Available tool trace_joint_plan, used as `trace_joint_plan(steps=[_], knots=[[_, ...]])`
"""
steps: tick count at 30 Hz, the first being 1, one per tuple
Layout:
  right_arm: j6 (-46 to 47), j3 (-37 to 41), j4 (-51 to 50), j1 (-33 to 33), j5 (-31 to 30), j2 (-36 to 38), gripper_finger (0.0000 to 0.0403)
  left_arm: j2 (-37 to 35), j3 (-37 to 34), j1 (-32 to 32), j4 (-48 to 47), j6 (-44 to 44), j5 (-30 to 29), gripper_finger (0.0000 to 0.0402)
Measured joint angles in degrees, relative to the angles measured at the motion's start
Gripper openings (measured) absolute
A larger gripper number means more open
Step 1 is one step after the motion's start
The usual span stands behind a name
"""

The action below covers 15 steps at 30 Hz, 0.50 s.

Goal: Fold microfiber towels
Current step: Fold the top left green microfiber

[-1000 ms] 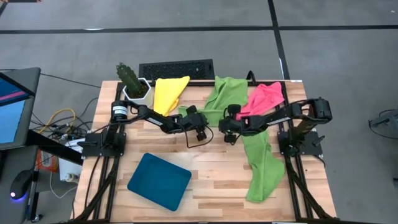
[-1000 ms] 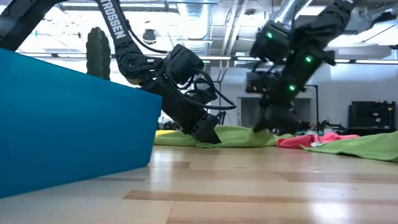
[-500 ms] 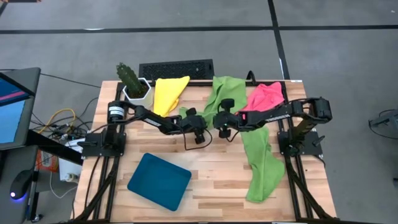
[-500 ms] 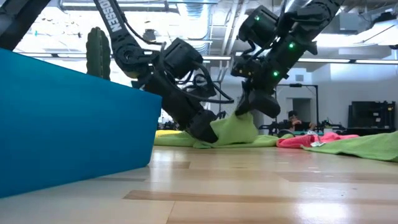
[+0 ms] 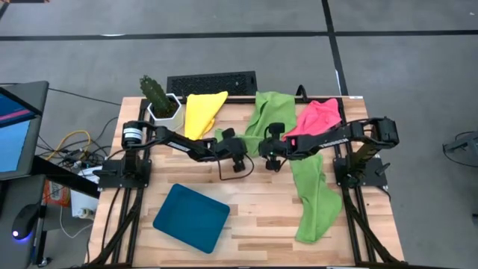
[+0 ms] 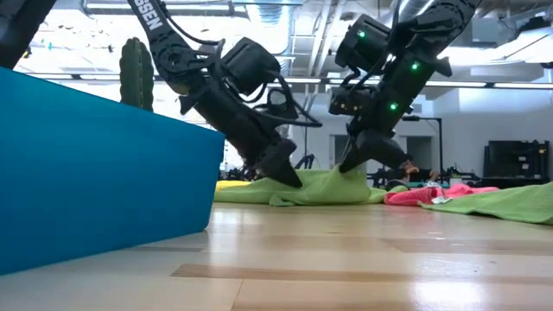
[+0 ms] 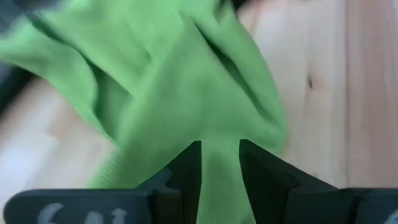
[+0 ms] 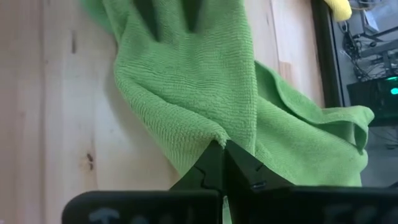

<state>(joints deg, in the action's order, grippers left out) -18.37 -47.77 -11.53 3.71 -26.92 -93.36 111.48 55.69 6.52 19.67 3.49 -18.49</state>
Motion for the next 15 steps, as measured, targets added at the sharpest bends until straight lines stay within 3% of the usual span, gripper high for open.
trace_joint_plan(steps=[7,15], knots=[[0.9,0.0,0.0,-0.3,0.0,0.0,0.0028,-0.1,0.1,1.0,4.4,5.0,-5.9,0.0102],[0.9,0.0,0.0,-0.3,0.0,0.0,0.0025,4.3,0.1,4.4,6.6,3.0,1.8,0.0102]])
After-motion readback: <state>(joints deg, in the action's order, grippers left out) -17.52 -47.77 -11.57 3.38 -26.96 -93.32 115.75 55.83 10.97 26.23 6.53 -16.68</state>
